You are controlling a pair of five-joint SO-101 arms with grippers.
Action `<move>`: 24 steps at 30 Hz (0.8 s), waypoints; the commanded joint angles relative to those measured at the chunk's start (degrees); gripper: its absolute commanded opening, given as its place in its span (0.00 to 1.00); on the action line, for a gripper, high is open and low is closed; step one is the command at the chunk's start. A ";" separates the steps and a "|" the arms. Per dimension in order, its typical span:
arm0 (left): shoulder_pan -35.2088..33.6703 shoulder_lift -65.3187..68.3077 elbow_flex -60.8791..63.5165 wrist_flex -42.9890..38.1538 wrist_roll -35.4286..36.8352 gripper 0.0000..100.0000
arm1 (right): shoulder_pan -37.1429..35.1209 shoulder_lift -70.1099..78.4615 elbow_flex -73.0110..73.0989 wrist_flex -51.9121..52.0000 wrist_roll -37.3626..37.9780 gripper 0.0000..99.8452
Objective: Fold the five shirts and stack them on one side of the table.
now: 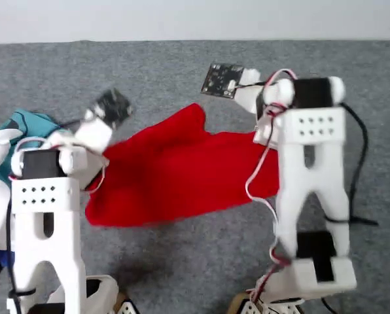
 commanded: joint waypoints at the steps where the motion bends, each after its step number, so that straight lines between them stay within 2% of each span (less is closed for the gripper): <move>1: 3.87 -0.53 -10.68 -3.43 11.08 0.00 | 2.15 -9.63 -3.25 -2.86 -5.19 0.01; 6: 5.10 -0.53 -19.91 -12.75 18.55 0.00 | 5.05 -16.92 -3.25 -10.24 -10.02 0.01; 15: 5.01 -0.53 -32.66 -26.55 16.88 0.00 | 9.80 -28.00 -3.25 -19.56 -11.08 0.01; 19: 7.30 -0.53 -38.02 -27.69 11.78 0.00 | 10.95 -33.27 -3.25 -19.56 -10.99 0.01; 24: 9.67 -0.35 -47.78 -24.00 10.64 0.00 | 14.46 -39.25 -3.25 -19.65 -10.99 0.01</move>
